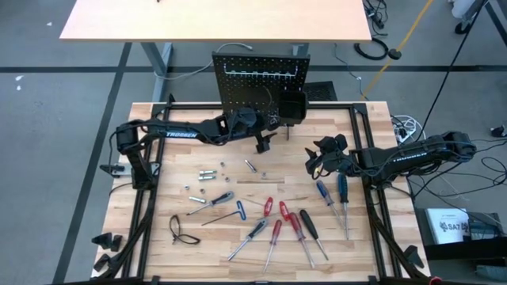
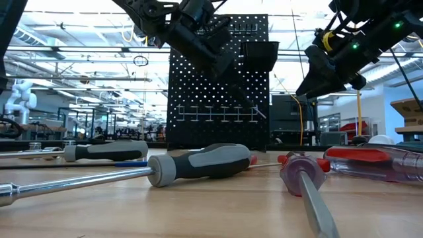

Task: Hang tools onto peg board
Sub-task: Hang the black screwdriver on the pegboard

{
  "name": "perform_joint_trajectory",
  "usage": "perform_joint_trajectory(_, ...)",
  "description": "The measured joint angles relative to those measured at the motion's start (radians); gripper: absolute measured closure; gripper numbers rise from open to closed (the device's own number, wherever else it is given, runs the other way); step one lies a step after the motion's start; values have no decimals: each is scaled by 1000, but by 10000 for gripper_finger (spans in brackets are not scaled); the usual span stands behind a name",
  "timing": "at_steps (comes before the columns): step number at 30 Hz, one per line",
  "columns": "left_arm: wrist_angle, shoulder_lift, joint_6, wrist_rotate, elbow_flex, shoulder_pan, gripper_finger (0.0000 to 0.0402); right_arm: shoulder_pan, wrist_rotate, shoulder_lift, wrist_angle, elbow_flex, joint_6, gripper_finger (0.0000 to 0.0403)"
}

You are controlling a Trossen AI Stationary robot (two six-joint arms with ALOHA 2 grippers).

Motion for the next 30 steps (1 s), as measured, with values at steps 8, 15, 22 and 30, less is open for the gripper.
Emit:
perform_joint_trajectory(8, -1, 26, -3, 4, 0, -2, 89, -1, -1, 0, 9, 0, 0, 204)
perform_joint_trajectory(15, 2, 25, -3, -30, 0, -1, 89, -1, -5, 0, 10, 0, 0, 204)
perform_joint_trajectory(22, -1, 25, -4, -30, 0, -1, 89, -1, -4, 0, 13, 0, 0, 204)
perform_joint_trajectory(30, 5, 41, -4, -30, 0, -2, 126, -1, -6, 0, 15, 0, 0, 204)
